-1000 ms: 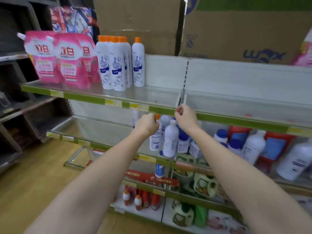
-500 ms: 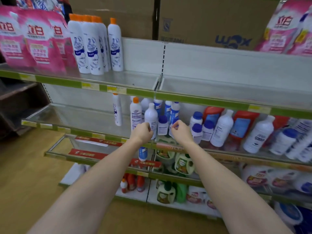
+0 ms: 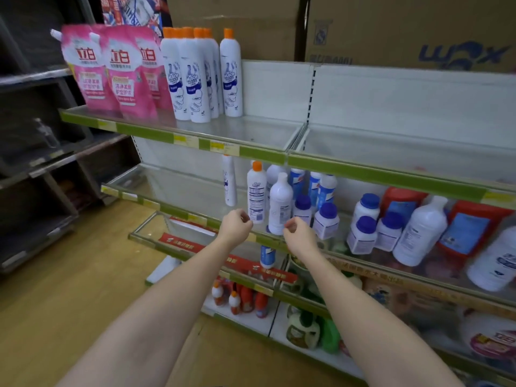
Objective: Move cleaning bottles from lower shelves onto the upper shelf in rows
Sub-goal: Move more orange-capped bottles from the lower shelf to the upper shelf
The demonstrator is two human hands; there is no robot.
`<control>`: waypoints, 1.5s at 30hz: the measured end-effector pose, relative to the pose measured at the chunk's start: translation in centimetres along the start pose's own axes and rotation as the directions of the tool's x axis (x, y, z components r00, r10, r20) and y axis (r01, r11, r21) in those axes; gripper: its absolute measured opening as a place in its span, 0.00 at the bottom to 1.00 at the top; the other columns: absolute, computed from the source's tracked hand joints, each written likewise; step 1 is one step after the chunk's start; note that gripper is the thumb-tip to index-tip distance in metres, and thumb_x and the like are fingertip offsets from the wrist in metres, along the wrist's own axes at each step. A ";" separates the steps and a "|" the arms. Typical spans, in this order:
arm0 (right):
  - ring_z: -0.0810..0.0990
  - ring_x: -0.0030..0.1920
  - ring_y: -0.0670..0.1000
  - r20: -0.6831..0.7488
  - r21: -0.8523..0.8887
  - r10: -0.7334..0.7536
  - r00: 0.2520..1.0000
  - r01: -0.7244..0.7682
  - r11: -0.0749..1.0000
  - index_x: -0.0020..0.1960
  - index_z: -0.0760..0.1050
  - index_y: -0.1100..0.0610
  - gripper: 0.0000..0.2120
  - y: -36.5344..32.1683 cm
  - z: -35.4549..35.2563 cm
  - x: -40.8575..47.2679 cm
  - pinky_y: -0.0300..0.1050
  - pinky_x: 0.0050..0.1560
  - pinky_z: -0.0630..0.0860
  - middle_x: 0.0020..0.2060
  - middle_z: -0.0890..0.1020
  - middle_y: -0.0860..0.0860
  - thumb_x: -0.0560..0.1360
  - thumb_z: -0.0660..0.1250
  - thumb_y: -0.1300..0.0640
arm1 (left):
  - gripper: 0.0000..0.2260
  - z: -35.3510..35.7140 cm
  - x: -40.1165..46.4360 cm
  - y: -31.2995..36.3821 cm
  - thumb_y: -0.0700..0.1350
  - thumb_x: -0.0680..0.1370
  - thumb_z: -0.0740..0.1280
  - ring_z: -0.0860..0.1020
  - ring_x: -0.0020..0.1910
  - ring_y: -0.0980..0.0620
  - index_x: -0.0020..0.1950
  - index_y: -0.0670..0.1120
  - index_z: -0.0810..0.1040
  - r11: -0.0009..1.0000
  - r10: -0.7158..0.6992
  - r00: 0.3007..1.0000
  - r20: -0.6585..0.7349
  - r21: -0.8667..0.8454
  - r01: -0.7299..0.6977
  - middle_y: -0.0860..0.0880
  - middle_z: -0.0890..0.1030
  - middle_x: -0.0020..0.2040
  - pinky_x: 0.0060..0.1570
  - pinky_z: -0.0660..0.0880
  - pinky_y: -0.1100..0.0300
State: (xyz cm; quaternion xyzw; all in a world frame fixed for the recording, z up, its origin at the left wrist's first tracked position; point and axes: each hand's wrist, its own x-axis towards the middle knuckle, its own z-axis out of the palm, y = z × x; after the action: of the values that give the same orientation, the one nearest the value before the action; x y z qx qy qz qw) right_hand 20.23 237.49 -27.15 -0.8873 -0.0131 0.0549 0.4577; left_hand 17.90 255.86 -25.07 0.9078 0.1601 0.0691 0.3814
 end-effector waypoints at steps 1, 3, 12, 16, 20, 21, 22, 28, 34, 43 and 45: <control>0.78 0.55 0.52 0.007 0.009 0.003 1.000 -0.003 1.000 0.58 0.76 0.53 0.07 -0.4 0.5 0.5 0.48 0.56 0.76 0.53 0.80 0.49 0.80 0.65 0.58 | 0.06 0.0 0.7 -0.3 0.42 0.78 0.67 0.78 0.45 0.47 0.50 0.41 0.80 1.000 -0.003 1.000 -0.001 -0.014 0.003 0.46 0.81 0.44 0.44 0.73 0.57; 0.78 0.56 0.52 0.025 0.048 0.017 1.000 -0.018 0.999 0.59 0.76 0.53 0.08 -1.0 1.5 1.9 0.49 0.57 0.76 0.54 0.80 0.50 0.80 0.65 0.58 | 0.06 -0.1 2.7 -0.9 0.42 0.78 0.68 0.78 0.46 0.48 0.52 0.41 0.80 0.998 -0.014 1.000 0.009 -0.062 0.015 0.47 0.80 0.45 0.45 0.71 0.58; 0.72 0.70 0.52 0.116 0.057 0.095 0.989 -0.102 0.993 0.75 0.66 0.53 0.25 -4.6 7.3 8.1 0.53 0.69 0.72 0.70 0.73 0.48 0.80 0.67 0.59 | 0.09 1.0 13.1 -4.7 0.42 0.79 0.69 0.76 0.47 0.46 0.57 0.40 0.76 0.964 0.007 0.987 0.163 -0.262 0.036 0.43 0.79 0.49 0.48 0.73 0.56; 0.75 0.67 0.54 0.017 0.126 0.136 0.991 -0.137 0.983 0.73 0.68 0.57 0.23 -5.8 10.5 10.7 0.52 0.67 0.74 0.68 0.76 0.53 0.79 0.65 0.66 | 0.18 1.1 17.1 -6.4 0.44 0.78 0.71 0.76 0.55 0.47 0.66 0.41 0.72 0.968 0.078 0.964 0.255 -0.251 -0.012 0.47 0.77 0.56 0.59 0.74 0.52; 0.74 0.66 0.57 -0.109 0.100 0.155 0.982 -0.145 0.984 0.72 0.66 0.54 0.27 -6.2 12.9 12.9 0.55 0.66 0.74 0.66 0.76 0.54 0.75 0.66 0.68 | 0.21 1.5 19.6 -7.2 0.45 0.78 0.71 0.77 0.57 0.46 0.69 0.43 0.71 0.967 0.162 0.934 0.318 -0.238 -0.087 0.46 0.77 0.60 0.60 0.75 0.51; 0.76 0.65 0.57 -0.125 0.102 0.165 0.978 -0.153 0.983 0.72 0.65 0.53 0.27 -5.9 13.2 13.6 0.57 0.64 0.76 0.65 0.76 0.54 0.75 0.67 0.66 | 0.21 1.7 20.1 -7.3 0.44 0.78 0.72 0.77 0.56 0.46 0.69 0.43 0.71 0.962 0.183 0.924 0.335 -0.257 -0.097 0.46 0.77 0.60 0.58 0.75 0.51; 0.77 0.62 0.58 -0.132 0.100 0.175 0.976 -0.162 0.982 0.71 0.64 0.51 0.26 -6.0 13.2 14.2 0.58 0.61 0.79 0.64 0.76 0.53 0.76 0.67 0.64 | 0.21 1.9 20.4 -7.2 0.44 0.78 0.72 0.77 0.55 0.47 0.68 0.42 0.72 0.955 0.203 0.916 0.346 -0.277 -0.107 0.45 0.77 0.59 0.55 0.75 0.53; 0.79 0.61 0.58 -0.153 0.095 0.164 0.975 -0.150 0.984 0.73 0.63 0.49 0.29 -6.1 13.5 15.3 0.59 0.58 0.81 0.65 0.76 0.51 0.76 0.66 0.64 | 0.17 3.5 22.0 -6.8 0.42 0.79 0.71 0.78 0.57 0.45 0.66 0.43 0.73 0.915 0.228 0.893 0.388 -0.398 -0.061 0.45 0.79 0.57 0.58 0.75 0.53; 0.78 0.62 0.54 -0.206 0.116 0.130 0.970 -0.108 0.987 0.70 0.66 0.49 0.26 -5.3 14.2 15.5 0.57 0.62 0.79 0.63 0.78 0.50 0.76 0.70 0.61 | 0.14 4.2 21.7 -7.2 0.40 0.79 0.71 0.77 0.49 0.52 0.62 0.47 0.71 0.857 0.213 0.887 0.410 -0.514 0.032 0.49 0.78 0.50 0.44 0.76 0.66; 0.72 0.72 0.54 -0.112 0.207 0.090 0.990 -0.065 0.976 0.75 0.64 0.51 0.26 -4.9 13.2 13.6 0.54 0.70 0.72 0.72 0.73 0.52 0.80 0.65 0.66 | 0.15 2.9 20.0 -7.6 0.37 0.76 0.73 0.79 0.52 0.45 0.62 0.42 0.77 0.825 0.118 0.912 0.392 -0.550 0.130 0.40 0.82 0.56 0.49 0.76 0.55; 0.72 0.71 0.54 -0.096 0.235 0.081 0.992 -0.056 0.970 0.74 0.65 0.51 0.25 -4.8 12.9 13.0 0.57 0.69 0.74 0.71 0.73 0.52 0.80 0.66 0.63 | 0.15 2.2 19.6 -7.8 0.37 0.75 0.74 0.79 0.50 0.45 0.60 0.40 0.77 0.824 0.115 0.904 0.411 -0.548 0.144 0.40 0.82 0.55 0.50 0.76 0.50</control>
State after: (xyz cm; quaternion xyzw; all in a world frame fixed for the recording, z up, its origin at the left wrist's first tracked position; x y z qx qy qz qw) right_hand 31.82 251.63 -31.77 -0.8293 0.0480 0.0251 0.5562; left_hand 34.96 266.23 -32.06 0.7446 0.0521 -0.0900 0.6594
